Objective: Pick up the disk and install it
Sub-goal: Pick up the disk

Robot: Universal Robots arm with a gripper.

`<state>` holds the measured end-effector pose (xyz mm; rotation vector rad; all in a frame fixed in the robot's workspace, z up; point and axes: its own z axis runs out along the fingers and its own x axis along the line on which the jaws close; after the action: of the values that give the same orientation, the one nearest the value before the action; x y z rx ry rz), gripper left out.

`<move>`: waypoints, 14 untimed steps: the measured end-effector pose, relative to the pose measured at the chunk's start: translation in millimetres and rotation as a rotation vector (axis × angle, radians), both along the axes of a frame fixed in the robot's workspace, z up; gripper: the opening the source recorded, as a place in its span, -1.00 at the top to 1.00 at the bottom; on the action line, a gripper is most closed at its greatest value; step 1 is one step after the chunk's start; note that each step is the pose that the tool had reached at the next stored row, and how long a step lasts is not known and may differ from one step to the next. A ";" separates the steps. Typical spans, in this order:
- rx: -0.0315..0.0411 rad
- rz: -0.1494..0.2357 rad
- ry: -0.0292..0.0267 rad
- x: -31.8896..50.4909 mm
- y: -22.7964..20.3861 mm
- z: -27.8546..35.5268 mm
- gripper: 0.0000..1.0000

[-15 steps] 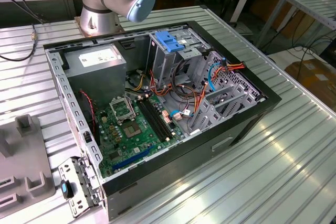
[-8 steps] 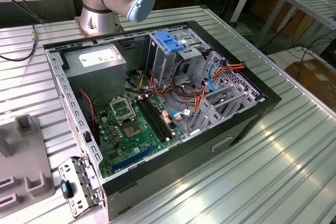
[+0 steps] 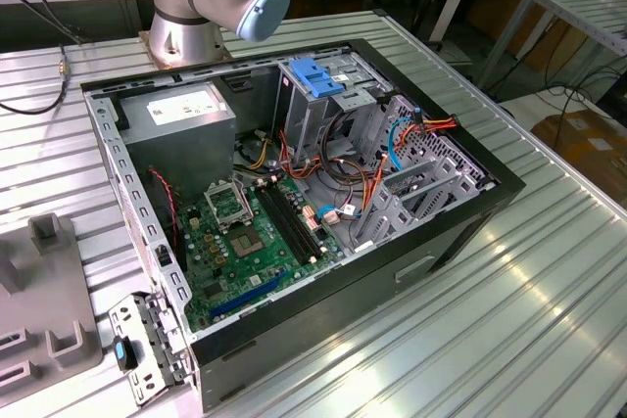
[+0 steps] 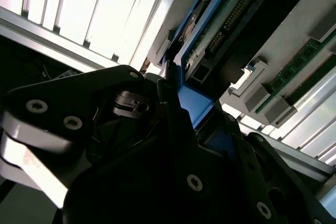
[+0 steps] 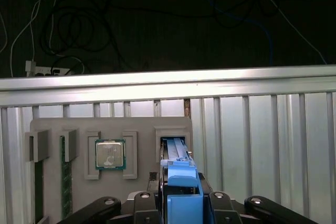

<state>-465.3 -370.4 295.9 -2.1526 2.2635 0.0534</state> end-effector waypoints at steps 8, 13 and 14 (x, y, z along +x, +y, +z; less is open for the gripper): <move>0.0001 0.000 -0.0003 0.0 0.0 2.6 0.25; 0.0000 0.000 -0.0001 0.0 0.0 6.4 0.25; 0.0000 0.000 -0.0001 0.0 0.0 6.9 0.25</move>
<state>-465.3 -370.4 302.8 -2.1525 2.2634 0.0534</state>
